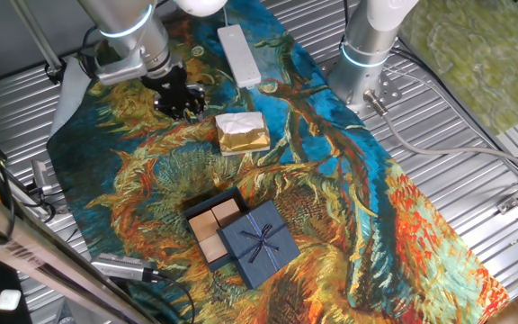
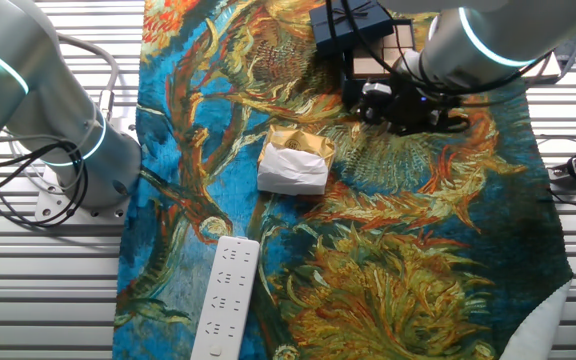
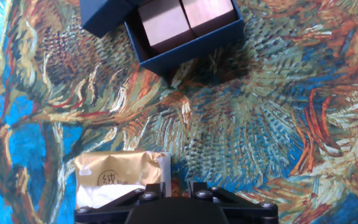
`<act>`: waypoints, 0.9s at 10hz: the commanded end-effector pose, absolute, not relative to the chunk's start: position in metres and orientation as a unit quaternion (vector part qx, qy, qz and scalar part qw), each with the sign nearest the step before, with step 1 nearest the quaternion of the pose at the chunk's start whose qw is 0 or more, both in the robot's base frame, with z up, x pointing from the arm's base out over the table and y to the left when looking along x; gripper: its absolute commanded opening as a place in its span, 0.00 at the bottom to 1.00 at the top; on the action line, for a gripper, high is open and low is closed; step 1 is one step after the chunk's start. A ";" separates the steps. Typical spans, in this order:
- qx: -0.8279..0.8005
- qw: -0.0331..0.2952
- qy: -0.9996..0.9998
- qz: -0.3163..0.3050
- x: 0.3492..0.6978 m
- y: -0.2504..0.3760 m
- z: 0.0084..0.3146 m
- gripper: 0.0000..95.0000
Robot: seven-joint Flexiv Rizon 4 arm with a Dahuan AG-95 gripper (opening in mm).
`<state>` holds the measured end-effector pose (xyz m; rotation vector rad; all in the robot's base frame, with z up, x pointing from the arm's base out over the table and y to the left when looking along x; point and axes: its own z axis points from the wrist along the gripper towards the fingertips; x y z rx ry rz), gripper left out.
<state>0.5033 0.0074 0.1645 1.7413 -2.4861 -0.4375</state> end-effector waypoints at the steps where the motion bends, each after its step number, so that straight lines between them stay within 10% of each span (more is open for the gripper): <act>1: 0.552 0.038 -0.816 -0.166 0.512 0.023 0.157 0.40; 9: 0.482 0.031 -0.852 -0.202 0.529 0.109 0.164 0.40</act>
